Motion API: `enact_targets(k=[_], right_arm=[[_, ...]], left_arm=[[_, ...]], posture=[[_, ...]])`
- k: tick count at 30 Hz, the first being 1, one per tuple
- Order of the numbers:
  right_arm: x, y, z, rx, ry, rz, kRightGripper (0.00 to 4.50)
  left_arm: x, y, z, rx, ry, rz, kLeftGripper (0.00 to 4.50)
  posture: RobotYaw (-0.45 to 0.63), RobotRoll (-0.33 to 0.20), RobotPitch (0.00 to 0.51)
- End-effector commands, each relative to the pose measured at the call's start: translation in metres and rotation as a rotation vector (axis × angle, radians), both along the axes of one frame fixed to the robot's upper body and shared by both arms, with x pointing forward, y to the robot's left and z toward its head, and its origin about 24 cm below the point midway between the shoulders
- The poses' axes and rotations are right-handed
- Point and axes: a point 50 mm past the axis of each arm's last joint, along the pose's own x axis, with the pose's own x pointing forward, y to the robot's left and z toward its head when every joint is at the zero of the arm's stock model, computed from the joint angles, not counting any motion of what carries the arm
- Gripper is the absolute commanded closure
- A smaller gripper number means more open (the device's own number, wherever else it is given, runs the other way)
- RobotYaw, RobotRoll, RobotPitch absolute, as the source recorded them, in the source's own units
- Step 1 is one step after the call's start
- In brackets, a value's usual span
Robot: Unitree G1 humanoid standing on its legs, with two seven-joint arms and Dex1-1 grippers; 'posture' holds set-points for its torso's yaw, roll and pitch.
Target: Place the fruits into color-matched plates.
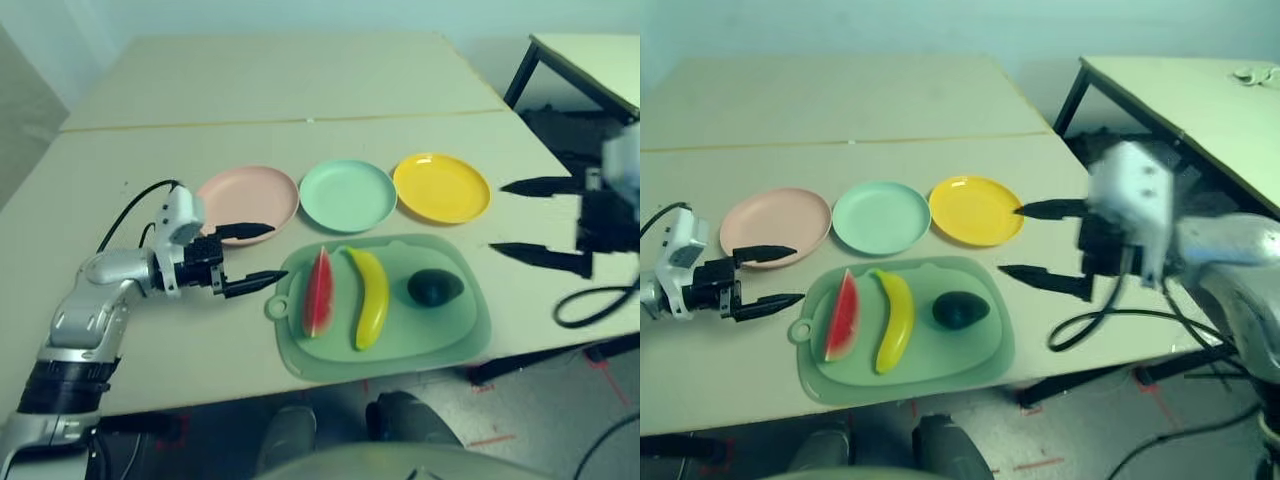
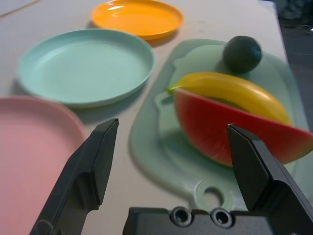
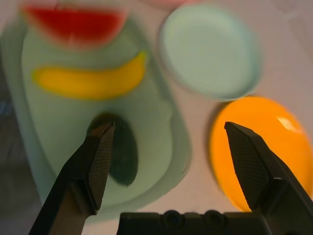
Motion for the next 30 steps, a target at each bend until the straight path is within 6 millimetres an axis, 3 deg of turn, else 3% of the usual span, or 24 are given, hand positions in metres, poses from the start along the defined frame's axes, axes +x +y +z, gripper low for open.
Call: enact_targets(k=[1, 7, 10, 21, 30], right_arm=[[-0.008, 0.008, -0.014, -0.216, 0.087, 0.107, 0.00], [0.001, 0.014, -0.030, -0.429, 0.108, 0.157, 0.00], [0.009, 0.021, -0.030, -0.427, 0.105, 0.130, 0.00], [0.004, 0.030, -0.053, -0.462, 0.204, 0.097, 0.00], [0.009, 0.039, -0.064, -0.466, 0.185, 0.095, 0.00]], left_arm=[[-0.003, 0.001, 0.000, 0.003, 0.016, -0.010, 0.02], [-0.008, -0.004, -0.004, 0.029, 0.031, -0.034, 0.02], [-0.010, -0.006, -0.005, 0.027, 0.033, -0.028, 0.02], [-0.014, -0.007, -0.002, 0.019, 0.033, -0.054, 0.02], [-0.019, -0.013, -0.004, 0.025, 0.044, -0.115, 0.02]], posture=[[0.05, 0.000, 0.072], [0.08, 0.000, 0.079], [0.09, 0.000, 0.079], [0.10, 0.000, 0.075], [0.10, 0.000, 0.067]])
